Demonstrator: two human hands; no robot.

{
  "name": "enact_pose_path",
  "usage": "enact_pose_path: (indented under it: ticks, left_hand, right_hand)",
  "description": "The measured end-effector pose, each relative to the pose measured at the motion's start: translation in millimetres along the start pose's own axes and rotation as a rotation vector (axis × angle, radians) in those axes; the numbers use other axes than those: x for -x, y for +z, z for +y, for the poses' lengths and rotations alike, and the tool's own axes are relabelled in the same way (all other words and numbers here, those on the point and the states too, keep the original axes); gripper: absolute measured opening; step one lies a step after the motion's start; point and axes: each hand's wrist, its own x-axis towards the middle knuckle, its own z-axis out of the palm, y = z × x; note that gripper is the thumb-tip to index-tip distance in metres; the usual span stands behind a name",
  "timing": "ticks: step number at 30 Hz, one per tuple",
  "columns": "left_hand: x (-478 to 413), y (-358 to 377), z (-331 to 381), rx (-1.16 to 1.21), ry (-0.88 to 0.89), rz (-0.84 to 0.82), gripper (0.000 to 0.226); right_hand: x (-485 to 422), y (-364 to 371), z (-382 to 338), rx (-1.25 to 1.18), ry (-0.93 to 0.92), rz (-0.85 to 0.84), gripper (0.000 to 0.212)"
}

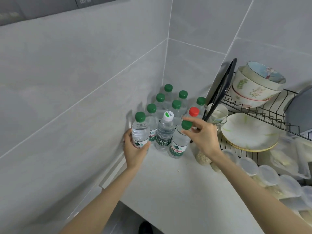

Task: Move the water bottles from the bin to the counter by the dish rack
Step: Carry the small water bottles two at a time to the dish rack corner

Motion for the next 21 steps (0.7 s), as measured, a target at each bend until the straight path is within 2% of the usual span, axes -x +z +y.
enact_pose_path:
  ticks: [3, 5, 8, 15, 21]
  left_hand:
    - [2.1, 7.7, -3.1, 0.006, 0.030, 0.013, 0.078]
    - [4.7, 8.8, -6.8, 0.006, 0.053, 0.016, 0.077]
    - [4.5, 8.0, -9.4, -0.007, 0.062, 0.009, 0.080]
    - [2.1, 5.0, -5.1, -0.048, 0.006, 0.004, 0.084]
    - [8.5, 1.1, 3.4, -0.057, -0.040, 0.002, 0.072]
  right_hand:
    - [-2.0, -2.1, -4.3, 0.048, 0.022, -0.049, 0.061]
    - [-3.8, -4.0, -5.3, 0.128, 0.010, -0.078, 0.063]
    - [-5.7, -5.4, -6.3, 0.215, -0.013, -0.102, 0.057]
    - [-10.2, -7.0, -10.1, 0.165, 0.010, -0.117, 0.044]
    - [-3.7, -7.9, -10.2, 0.143, -0.017, -0.086, 0.043]
